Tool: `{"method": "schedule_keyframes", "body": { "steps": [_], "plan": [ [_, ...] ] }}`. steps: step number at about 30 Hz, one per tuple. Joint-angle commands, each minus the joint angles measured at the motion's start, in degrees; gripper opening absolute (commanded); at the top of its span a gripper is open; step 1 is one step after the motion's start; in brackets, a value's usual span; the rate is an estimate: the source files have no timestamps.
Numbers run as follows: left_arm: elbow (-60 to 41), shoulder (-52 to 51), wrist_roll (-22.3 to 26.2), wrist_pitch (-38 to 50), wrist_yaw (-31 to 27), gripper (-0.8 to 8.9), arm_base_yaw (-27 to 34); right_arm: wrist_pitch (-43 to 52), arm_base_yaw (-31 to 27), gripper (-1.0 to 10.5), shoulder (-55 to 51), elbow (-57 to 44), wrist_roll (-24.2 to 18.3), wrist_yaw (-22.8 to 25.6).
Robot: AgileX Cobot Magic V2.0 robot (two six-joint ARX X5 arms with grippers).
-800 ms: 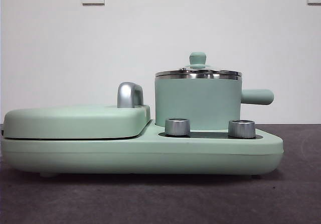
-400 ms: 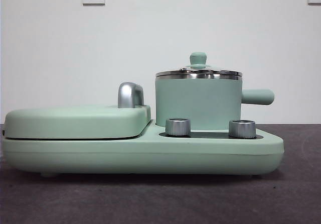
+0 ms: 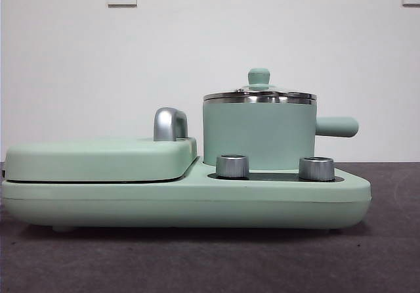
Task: Put the buns in a small steamer
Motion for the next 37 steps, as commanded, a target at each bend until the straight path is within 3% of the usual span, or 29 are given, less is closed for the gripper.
{"method": "schedule_keyframes", "body": {
  "steps": [1, 5, 12, 15, 19, 37],
  "plan": [
    [-7.8, -2.3, 5.5, 7.4, -0.1, 0.12, 3.0, 0.6, 0.4, 0.2, 0.0, 0.4, -0.1, -0.2],
    [-15.9, -5.6, 4.7, 12.8, -0.1, 0.12, 5.2, 0.6, 0.4, 0.2, 0.0, 0.5, -0.1, -0.1],
    [-22.1, -6.7, 3.9, 14.8, -0.6, 0.12, 6.6, 0.6, 0.4, 0.2, 0.0, 0.4, -0.1, -0.1],
    [-24.2, -6.7, -0.3, 14.7, -3.1, 0.12, 6.9, 0.6, 0.4, 0.2, 0.0, 0.5, -0.1, -0.1],
    [-24.8, -6.7, -1.0, 17.5, -7.0, 0.12, 7.1, 0.6, 0.4, 0.2, 0.0, 0.5, -0.1, -0.1],
    [-25.3, -6.7, -1.6, 17.7, -7.2, 0.12, 7.0, 0.6, 0.4, 0.2, 0.0, 0.5, -0.1, -0.1]
  ]
}}
